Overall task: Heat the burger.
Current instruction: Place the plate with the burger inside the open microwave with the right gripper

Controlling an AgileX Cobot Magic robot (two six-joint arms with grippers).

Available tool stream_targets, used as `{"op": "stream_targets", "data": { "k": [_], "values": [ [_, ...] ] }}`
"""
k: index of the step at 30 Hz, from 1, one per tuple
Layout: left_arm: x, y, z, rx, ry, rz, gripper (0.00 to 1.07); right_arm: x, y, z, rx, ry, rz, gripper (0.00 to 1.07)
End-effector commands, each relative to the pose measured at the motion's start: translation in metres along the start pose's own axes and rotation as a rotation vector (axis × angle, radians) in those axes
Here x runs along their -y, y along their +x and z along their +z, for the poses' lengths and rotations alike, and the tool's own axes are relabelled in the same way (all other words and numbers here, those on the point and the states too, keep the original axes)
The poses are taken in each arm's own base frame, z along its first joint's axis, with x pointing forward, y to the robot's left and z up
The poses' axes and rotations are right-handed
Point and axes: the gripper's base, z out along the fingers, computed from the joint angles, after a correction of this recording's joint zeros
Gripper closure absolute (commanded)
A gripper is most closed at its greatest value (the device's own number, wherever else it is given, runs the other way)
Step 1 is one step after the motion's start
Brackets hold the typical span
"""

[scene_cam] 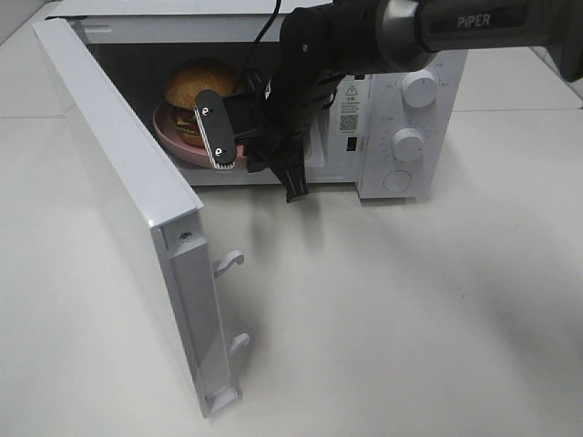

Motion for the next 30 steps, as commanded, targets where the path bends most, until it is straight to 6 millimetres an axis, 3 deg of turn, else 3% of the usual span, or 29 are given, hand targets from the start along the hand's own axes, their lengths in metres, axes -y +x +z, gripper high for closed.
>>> {"op": "stream_targets", "data": {
  "k": [1,15,30],
  "values": [
    [0.0,0.0,-0.001,0.022,0.002,-0.005,0.07,0.017,0.003,-0.007,0.007,0.092,0.015,1.02],
    [0.0,0.0,-0.001,0.022,0.002,-0.005,0.07,0.027,0.022,0.002,-0.007,0.127,0.06,1.02],
    [0.0,0.0,-0.001,0.022,0.002,-0.005,0.07,0.028,0.023,0.009,-0.009,0.131,0.059,1.0]
  ]
}}
